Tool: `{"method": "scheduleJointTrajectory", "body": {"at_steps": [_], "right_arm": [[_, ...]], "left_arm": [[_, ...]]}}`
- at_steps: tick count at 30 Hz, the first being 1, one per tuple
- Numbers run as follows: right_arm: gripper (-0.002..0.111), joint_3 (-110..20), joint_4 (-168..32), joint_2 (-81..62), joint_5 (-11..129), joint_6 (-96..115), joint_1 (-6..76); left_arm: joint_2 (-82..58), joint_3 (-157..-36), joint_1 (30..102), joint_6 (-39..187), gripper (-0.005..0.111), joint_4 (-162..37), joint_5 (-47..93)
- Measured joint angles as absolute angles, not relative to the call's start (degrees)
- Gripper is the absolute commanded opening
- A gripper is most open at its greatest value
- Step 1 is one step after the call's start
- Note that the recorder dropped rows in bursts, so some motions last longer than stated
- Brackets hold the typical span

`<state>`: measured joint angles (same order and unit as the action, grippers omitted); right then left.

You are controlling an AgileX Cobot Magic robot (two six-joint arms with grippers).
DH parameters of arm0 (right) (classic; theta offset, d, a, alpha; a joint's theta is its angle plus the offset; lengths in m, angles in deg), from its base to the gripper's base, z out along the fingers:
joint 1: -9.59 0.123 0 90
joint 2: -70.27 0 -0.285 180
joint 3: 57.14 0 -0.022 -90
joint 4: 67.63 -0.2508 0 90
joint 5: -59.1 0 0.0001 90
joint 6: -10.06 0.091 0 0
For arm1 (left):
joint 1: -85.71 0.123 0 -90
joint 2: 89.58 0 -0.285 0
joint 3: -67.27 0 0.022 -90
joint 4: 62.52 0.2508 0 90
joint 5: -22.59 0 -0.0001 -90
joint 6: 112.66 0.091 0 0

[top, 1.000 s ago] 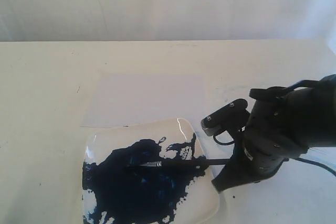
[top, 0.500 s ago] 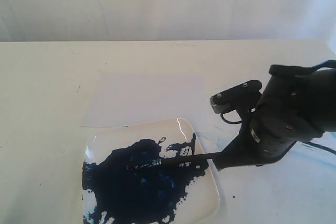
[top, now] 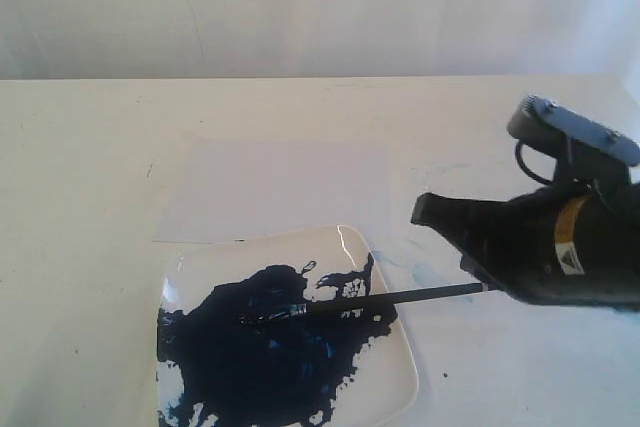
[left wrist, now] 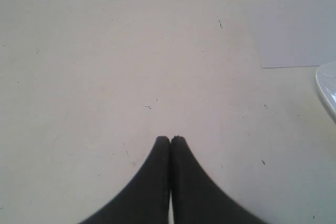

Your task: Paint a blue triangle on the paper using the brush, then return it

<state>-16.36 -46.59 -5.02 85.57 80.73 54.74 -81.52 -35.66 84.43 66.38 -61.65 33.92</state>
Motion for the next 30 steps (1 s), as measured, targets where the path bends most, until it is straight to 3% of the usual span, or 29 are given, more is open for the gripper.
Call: {"method": "scheduleJointTrajectory", "body": {"at_steps": [7,13,16,22,30], "right_arm": [[0.000,-6.6,-38.0,-2.1,83.7,111.3,58.5],[0.002,-5.1,-29.4,-2.1,82.8,125.5,58.7],[0.013,-5.0,-25.7,-2.1,80.7,128.9,58.6],[0.049,-5.0,-22.9,-3.2,77.9,130.1,57.3],[0.051,-5.0,-22.9,-7.7,75.1,130.4,56.5]], "left_arm": [[-81.5,-35.7,84.4,66.4,0.000,-61.6,33.9],[-81.5,-35.7,84.4,66.4,0.000,-61.6,33.9],[-81.5,-35.7,84.4,66.4,0.000,-61.6,33.9],[-81.5,-35.7,84.4,66.4,0.000,-61.6,33.9],[-81.5,-35.7,84.4,66.4,0.000,-61.6,33.9]]}}
